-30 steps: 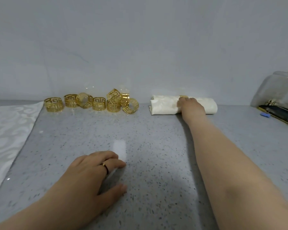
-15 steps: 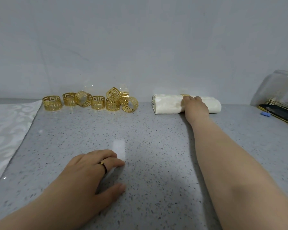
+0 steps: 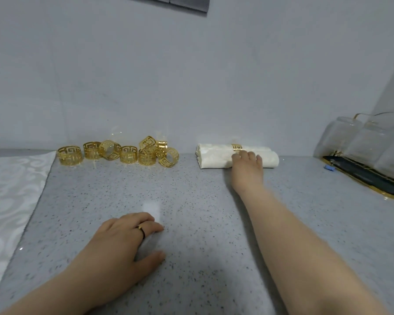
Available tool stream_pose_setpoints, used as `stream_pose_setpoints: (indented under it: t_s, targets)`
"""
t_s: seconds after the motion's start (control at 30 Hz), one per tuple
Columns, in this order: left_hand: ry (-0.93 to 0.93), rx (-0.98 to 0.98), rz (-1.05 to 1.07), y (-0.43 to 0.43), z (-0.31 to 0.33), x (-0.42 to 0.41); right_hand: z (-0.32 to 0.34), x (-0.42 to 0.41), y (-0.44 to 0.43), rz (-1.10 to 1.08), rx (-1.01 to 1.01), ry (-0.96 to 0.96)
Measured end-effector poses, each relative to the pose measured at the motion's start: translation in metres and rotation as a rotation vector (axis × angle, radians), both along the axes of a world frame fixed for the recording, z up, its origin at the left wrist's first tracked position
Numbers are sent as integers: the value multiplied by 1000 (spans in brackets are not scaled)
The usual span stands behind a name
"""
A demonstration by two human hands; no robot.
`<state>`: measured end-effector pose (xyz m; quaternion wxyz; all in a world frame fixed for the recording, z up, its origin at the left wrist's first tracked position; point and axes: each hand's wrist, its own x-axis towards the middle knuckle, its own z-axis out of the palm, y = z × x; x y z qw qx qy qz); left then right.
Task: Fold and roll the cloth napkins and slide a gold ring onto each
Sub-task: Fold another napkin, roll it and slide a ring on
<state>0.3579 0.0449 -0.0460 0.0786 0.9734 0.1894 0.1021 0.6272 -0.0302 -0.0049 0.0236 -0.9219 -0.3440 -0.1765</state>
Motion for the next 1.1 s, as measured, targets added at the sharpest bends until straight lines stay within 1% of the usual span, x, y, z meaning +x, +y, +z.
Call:
stream_pose_setpoints:
  t_s: [0.07,0.13,0.23,0.3,0.37,0.4,0.43,0.5,0.57,0.63,0.73,0.8,0.87,0.93,0.97,1.03,1.1]
  targets:
    - [-10,0,-6,-1,4,0,5,-35,-11,102,21,62]
    - [-12,-10,-17,-4,6,-1,7,-79,-24,208,19,166]
    - [-107,-19,-43,-7,8,-3,6,-144,-47,342,-16,324]
    - [-160,-21,-42,-11,11,-3,6,-180,-62,386,-7,447]
    - [-285,13,-24,-15,15,-5,3,-209,-72,406,33,576]
    - [-289,21,-10,-18,19,-11,-1,-222,-75,413,48,604]
    - [-271,23,4,-21,21,-17,-7,-232,-75,410,57,602]
    - [-219,28,20,-22,22,-26,-20,-245,-76,379,81,517]
    - [-225,-6,36,-25,27,-39,-24,-249,-78,359,111,443]
    - [-217,-44,47,-29,34,-60,-24,-248,-80,380,150,408]
    - [-205,-86,18,-31,37,-107,-24,-248,-83,409,181,381]
    - [-198,-119,12,-30,37,-152,-25,-251,-82,419,177,358]
    - [-186,-99,7,-30,33,-194,-27,-253,-82,419,172,335]
    - [-157,-82,50,-30,25,-231,-26,-256,-82,425,163,313]
    - [-147,-107,77,-31,23,-243,-26,-256,-82,428,161,296]
    - [-133,-222,118,-31,16,-260,-25,-258,-83,447,153,256]
    - [-134,-296,113,-33,16,-263,-24,-264,-83,501,160,237]
